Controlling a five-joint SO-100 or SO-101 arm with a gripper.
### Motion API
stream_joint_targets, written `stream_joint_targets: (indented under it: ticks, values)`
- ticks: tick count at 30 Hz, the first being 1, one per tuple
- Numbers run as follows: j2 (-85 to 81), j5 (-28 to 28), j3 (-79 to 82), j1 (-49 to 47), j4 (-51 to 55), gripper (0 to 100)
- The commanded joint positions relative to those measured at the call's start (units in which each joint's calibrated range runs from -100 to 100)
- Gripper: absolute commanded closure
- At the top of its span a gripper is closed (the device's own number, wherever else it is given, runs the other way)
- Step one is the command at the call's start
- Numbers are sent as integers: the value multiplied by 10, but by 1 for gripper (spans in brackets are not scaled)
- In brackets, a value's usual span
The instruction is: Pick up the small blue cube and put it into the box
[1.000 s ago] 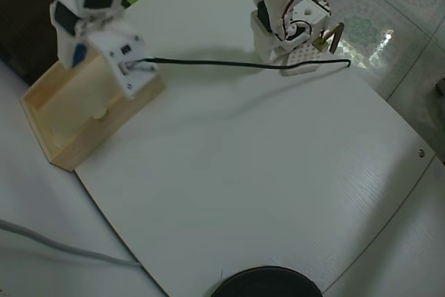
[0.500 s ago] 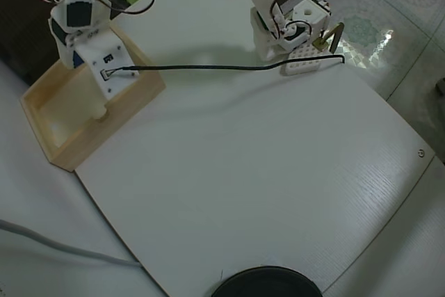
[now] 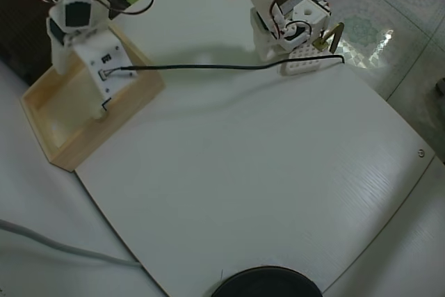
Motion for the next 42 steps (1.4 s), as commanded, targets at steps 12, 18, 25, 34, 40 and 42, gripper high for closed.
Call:
stream_joint_targets:
  ticks: [12, 18, 25, 34, 40, 42]
  values:
    - [-145, -134, -198, -17, 24, 81]
    - [-213, -185, -203, -59, 122, 81]
    - [-332, -206, -136, -109, 131, 81]
    - [-504, -206, 167, -156, 129, 82]
    - [-603, -200, 387, -157, 71, 96]
    - [-636, -200, 470, -157, 46, 96]
